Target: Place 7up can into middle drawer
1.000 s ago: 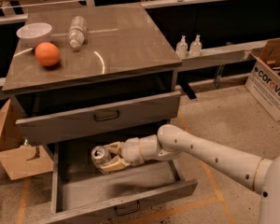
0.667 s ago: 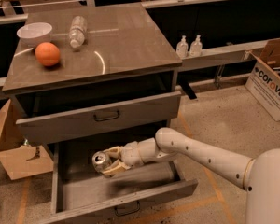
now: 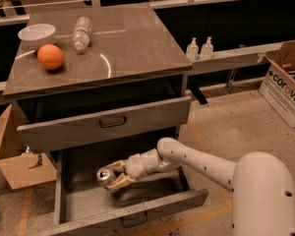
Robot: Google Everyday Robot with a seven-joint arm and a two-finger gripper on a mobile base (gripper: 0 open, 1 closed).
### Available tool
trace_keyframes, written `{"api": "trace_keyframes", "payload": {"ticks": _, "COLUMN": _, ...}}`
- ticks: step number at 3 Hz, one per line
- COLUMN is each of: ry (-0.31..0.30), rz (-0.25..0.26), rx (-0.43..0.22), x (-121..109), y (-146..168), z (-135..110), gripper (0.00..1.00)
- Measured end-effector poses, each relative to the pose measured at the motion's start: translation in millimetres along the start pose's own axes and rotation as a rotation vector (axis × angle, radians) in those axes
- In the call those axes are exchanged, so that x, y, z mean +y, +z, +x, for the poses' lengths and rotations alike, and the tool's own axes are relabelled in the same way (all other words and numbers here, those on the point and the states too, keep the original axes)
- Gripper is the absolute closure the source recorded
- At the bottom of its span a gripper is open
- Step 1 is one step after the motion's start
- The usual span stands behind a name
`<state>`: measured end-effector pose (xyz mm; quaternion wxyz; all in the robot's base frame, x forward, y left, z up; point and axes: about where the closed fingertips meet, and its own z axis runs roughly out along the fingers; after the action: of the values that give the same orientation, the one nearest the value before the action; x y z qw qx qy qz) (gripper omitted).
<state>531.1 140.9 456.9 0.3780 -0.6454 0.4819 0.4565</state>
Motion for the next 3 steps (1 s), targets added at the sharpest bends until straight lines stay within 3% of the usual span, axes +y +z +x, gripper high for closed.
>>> {"api": "trace_keyframes", "payload": {"ticks": 1, "ry": 0.003, "rz": -0.009, "rx": 0.024, "x": -0.7, "y": 6.4, "z": 17.7, "gripper": 0.84}}
{"api": "trace_keyframes", "payload": {"ticks": 3, "ry": 0.012, "rz": -0.018, "rx": 0.059, "x": 5.9, "y": 14.3, "z": 33.5, "gripper": 0.37}}
